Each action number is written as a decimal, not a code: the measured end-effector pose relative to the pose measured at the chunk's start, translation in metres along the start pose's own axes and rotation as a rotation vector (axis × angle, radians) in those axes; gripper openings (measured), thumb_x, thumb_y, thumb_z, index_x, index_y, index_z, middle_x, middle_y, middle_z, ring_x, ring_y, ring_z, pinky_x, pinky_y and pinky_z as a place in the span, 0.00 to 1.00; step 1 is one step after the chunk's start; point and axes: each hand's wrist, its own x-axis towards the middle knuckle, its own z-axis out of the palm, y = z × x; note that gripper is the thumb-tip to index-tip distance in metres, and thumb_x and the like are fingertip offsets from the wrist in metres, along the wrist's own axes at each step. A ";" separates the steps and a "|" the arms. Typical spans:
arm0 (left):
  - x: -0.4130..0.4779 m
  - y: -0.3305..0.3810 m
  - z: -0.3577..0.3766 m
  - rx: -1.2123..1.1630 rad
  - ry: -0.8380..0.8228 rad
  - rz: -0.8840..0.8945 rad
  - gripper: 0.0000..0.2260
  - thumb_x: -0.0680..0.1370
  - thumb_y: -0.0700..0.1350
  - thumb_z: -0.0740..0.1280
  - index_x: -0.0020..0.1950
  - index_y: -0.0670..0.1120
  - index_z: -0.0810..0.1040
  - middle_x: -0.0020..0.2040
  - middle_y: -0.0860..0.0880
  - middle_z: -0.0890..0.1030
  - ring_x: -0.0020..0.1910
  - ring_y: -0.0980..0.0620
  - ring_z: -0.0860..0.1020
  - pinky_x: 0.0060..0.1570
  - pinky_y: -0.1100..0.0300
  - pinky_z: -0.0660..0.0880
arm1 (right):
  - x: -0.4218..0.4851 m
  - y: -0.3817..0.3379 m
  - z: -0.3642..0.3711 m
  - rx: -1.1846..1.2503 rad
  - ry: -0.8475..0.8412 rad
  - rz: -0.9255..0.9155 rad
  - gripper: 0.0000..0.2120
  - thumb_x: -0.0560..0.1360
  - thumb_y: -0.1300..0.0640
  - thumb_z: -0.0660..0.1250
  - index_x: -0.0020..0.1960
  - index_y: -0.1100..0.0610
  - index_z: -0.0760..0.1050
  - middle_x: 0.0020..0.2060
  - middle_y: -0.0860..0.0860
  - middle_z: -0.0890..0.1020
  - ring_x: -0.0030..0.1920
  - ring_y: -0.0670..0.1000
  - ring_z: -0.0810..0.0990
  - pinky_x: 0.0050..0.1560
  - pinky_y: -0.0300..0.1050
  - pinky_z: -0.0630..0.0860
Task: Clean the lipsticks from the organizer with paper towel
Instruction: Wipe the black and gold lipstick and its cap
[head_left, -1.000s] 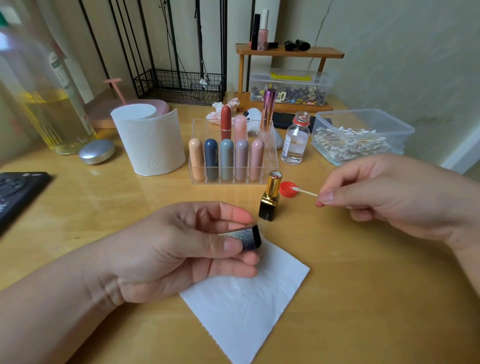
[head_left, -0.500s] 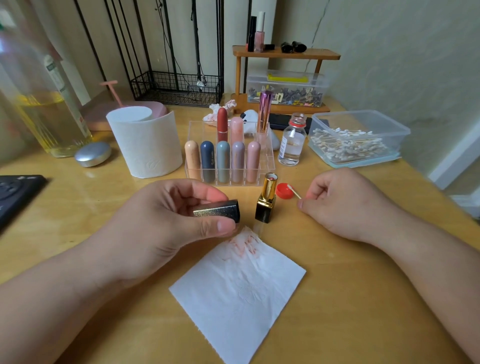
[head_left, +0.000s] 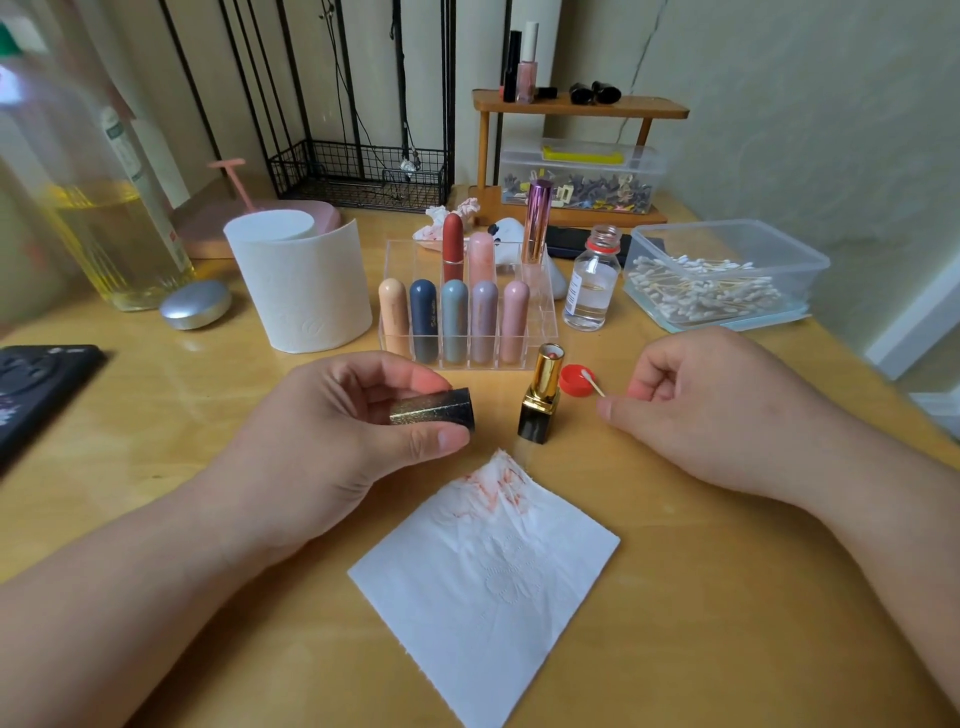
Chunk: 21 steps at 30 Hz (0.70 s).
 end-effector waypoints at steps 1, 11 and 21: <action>0.000 0.000 0.000 0.013 -0.003 0.006 0.18 0.60 0.43 0.84 0.47 0.46 0.84 0.46 0.41 0.86 0.44 0.46 0.82 0.54 0.52 0.77 | -0.008 -0.005 -0.003 0.006 -0.064 0.000 0.18 0.68 0.40 0.75 0.36 0.54 0.79 0.28 0.51 0.80 0.26 0.47 0.74 0.31 0.47 0.75; -0.003 -0.001 -0.001 -0.035 -0.196 0.108 0.11 0.67 0.45 0.78 0.47 0.47 0.83 0.50 0.42 0.85 0.49 0.45 0.83 0.51 0.60 0.79 | -0.043 -0.028 0.037 0.081 -0.348 -0.144 0.13 0.69 0.45 0.75 0.50 0.45 0.76 0.39 0.44 0.82 0.31 0.42 0.76 0.33 0.42 0.74; -0.002 -0.003 -0.012 -0.373 -0.511 0.039 0.17 0.64 0.42 0.82 0.48 0.42 0.82 0.50 0.38 0.81 0.47 0.43 0.79 0.51 0.54 0.77 | -0.027 -0.014 0.005 0.785 -0.712 -0.281 0.07 0.71 0.68 0.70 0.49 0.63 0.80 0.46 0.63 0.84 0.44 0.57 0.84 0.45 0.47 0.80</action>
